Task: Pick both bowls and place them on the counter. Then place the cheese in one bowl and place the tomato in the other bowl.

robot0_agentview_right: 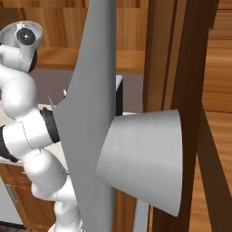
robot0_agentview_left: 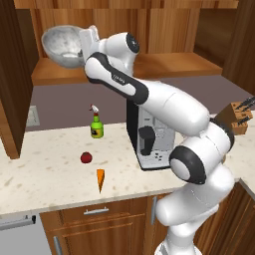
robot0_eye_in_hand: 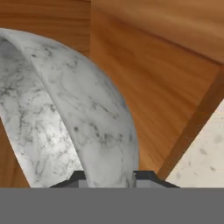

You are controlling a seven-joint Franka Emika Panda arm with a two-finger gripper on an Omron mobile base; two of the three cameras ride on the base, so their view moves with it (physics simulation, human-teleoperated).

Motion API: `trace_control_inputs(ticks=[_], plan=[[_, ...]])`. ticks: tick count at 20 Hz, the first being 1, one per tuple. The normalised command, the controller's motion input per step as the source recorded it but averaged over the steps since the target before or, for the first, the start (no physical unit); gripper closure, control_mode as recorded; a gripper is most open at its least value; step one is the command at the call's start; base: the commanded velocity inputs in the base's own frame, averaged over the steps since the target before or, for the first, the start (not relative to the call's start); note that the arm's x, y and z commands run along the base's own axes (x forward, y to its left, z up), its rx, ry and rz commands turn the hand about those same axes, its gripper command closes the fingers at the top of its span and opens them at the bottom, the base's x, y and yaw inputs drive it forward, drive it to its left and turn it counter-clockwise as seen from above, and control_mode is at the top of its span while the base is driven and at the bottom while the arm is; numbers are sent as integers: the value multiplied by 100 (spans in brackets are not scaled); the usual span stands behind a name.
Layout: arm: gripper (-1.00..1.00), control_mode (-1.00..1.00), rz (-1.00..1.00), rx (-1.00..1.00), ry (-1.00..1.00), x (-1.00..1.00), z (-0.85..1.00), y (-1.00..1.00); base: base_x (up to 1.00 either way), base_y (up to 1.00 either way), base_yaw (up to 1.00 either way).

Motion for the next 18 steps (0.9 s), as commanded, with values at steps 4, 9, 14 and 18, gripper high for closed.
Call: trace_control_inputs(ticks=[4,9,14,18], plan=[[100,-100,0,0,9,-61,0,-15,0,0,0],[100,-100,0,1,9,-70,0,-22,0,0,0],[100,-100,0,0,4,-76,0,-26,0,0,0],[100,-100,0,0,11,-79,-3,-25,0,0,0]])
